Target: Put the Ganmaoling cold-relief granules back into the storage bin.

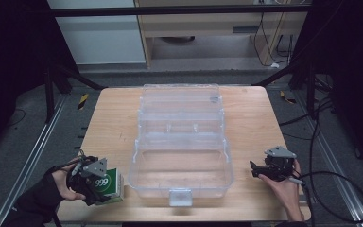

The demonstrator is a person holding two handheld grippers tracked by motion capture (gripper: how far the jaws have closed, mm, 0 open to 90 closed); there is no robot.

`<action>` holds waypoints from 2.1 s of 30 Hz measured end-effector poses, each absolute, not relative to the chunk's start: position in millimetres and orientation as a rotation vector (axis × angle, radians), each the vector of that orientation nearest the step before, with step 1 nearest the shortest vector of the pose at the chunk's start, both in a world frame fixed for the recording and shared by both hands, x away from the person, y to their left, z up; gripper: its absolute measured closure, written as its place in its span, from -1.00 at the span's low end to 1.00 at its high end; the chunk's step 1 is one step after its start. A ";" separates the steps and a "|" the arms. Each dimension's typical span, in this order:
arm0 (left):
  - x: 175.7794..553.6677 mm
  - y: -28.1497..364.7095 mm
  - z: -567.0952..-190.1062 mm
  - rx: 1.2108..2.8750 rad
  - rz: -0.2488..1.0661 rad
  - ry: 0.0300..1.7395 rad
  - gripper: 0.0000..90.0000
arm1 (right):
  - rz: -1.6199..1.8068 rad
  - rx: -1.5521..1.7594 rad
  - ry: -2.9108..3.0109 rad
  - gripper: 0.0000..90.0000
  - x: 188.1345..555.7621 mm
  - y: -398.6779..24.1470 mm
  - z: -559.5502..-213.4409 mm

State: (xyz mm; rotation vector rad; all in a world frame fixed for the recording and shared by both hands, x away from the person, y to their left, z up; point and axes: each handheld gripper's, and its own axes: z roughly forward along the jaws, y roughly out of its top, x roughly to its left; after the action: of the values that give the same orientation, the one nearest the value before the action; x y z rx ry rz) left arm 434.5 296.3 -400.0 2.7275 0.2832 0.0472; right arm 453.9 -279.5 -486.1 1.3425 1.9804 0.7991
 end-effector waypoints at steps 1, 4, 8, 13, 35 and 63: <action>434.3 296.1 -397.2 2.724 0.050 0.281 -0.68 | 0.803 1.343 1.980 -0.91 453.8 -279.3 -486.1; 433.6 294.7 -389.3 2.724 0.064 0.272 -0.68 | 0.806 1.345 1.982 -0.91 453.8 -279.4 -486.2; 432.6 293.7 -380.4 2.733 0.074 0.266 -0.68 | 0.806 1.343 1.982 -0.91 453.7 -279.6 -486.1; 430.8 294.2 -366.9 2.732 0.093 0.258 -0.68 | 0.808 1.343 1.980 -0.91 453.5 -279.8 -485.8; 438.8 277.6 -325.6 2.727 0.150 0.233 -0.68 | 0.789 1.336 1.983 -0.91 453.7 -280.6 -486.6; 460.7 220.0 -306.6 2.698 0.178 0.098 -0.68 | 0.787 1.332 1.983 -0.91 454.1 -282.0 -487.0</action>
State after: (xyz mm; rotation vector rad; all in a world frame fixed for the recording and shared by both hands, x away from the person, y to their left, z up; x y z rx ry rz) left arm 460.7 220.0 -306.6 2.6980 0.0980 0.1775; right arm 454.1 -282.0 -487.0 1.3324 1.9829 0.7867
